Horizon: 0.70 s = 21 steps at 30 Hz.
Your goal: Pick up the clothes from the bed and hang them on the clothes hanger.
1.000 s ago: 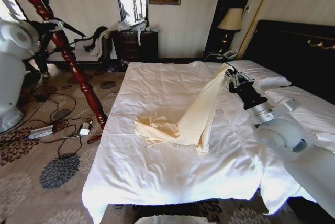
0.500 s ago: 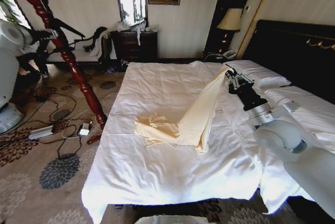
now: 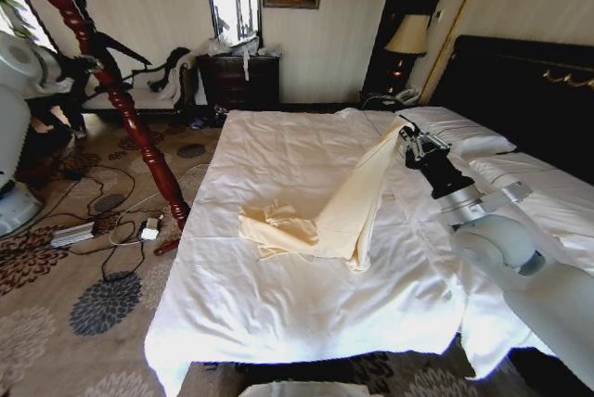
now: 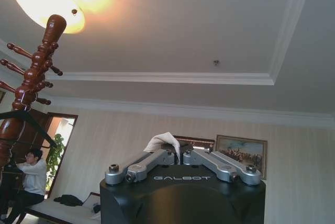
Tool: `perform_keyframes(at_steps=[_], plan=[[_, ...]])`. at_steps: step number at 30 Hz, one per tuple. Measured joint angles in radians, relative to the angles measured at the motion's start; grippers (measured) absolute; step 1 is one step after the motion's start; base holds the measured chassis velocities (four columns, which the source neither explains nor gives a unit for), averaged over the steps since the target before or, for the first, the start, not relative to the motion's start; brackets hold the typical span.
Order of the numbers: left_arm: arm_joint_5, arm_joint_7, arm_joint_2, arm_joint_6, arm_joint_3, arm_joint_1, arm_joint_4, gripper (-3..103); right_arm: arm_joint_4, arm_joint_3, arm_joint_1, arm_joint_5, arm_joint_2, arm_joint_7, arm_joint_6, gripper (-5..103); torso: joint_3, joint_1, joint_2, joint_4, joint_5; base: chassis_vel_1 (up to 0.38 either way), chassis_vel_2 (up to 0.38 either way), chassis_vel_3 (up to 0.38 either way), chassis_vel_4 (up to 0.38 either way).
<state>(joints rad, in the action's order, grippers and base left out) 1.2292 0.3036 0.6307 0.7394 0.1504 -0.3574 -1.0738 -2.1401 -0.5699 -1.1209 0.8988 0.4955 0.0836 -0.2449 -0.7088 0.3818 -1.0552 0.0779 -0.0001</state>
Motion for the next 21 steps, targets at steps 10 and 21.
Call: perform_keyframes(at_steps=[10, 21], plan=[[0.001, -0.006, 0.003, -0.001, 0.002, 0.005, -0.003, 17, -0.001, -0.009, -0.021, -0.015, 0.003, 0.0, -0.004, 2, 0.0, 0.0, 0.0, 0.0005, 0.0003, 0.0, 0.0, 0.0, 0.0], [0.005, -0.065, 0.015, -0.054, -0.029, -0.011, -0.047, 17, 0.001, -0.015, -0.029, -0.032, 0.006, 0.001, -0.006, 2, 0.0, 0.0, 0.0, -0.0007, -0.0003, 0.0, 0.0, 0.0, 0.0]])
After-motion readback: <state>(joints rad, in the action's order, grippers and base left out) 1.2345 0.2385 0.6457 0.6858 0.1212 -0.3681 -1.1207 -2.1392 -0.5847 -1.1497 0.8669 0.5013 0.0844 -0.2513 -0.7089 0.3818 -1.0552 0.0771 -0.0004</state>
